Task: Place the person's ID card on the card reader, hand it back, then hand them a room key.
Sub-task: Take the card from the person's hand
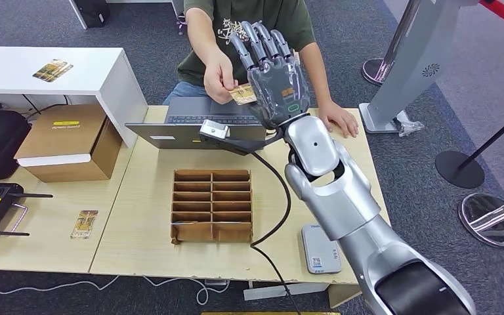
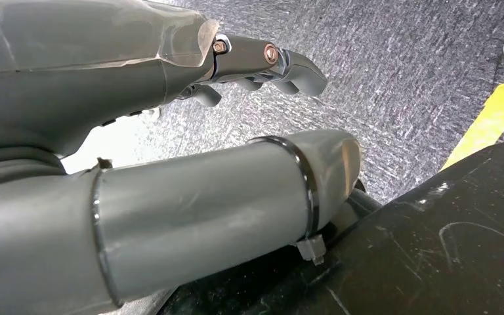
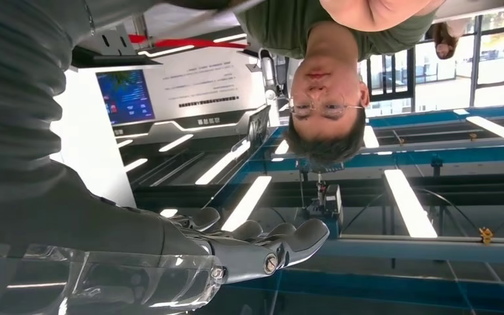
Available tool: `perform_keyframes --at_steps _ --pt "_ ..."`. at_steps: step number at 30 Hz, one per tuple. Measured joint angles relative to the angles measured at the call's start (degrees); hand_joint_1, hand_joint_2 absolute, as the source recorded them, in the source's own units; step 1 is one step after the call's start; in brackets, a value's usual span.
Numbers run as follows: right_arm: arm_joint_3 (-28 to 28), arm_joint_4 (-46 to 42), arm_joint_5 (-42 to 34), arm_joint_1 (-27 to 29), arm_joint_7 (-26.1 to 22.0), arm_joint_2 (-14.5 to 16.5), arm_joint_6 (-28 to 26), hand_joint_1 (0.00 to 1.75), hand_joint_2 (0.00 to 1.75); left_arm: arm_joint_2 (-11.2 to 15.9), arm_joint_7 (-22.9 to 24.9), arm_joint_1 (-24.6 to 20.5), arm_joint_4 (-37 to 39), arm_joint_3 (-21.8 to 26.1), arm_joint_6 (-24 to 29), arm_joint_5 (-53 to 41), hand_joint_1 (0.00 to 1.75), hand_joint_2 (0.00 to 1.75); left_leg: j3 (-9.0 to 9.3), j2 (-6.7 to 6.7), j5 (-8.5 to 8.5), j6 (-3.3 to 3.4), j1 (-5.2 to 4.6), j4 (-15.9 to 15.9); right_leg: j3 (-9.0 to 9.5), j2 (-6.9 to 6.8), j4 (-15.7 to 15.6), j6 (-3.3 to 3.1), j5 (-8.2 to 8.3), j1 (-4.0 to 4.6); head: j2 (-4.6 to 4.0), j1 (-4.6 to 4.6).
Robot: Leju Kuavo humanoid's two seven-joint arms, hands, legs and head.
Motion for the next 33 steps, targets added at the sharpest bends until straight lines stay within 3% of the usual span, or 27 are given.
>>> perform_keyframes --at_steps 2,27,30,33 --pt "0.01 -0.01 0.08 0.1 0.05 -0.03 -0.04 1.75 1.75 0.0 0.04 0.0 0.0 0.0 0.0 0.01 0.0 0.0 0.0 0.0 0.0 0.0 0.0 0.0 0.0 0.0 0.0 0.0 0.0 0.0 0.0 0.0" --pt "0.01 0.01 1.18 0.63 0.37 -0.29 -0.39 1.75 1.75 0.01 0.15 -0.05 0.0 -0.02 -0.49 0.24 0.0 0.0 0.0 0.0 0.0 0.0 0.0 0.01 -0.01 0.0 0.0 0.0 0.0 0.0 0.0 0.0" --pt "-0.05 0.12 -1.33 0.63 0.08 -0.29 0.67 1.74 1.75 0.02 0.15 -0.05 0.0 -0.02 -0.5 0.4 0.0 0.0 0.0 0.0 0.0 0.0 0.0 0.01 -0.01 0.0 0.0 0.0 0.0 0.0 0.0 0.0" --pt "-1.36 0.44 -11.4 0.72 -0.29 0.09 5.75 1.74 1.75 0.08 0.15 -0.05 0.0 -0.02 -0.45 0.99 0.0 0.0 0.0 0.0 0.0 0.0 0.0 0.01 0.0 0.0 0.0 0.0 0.0 0.0 0.0 0.0"
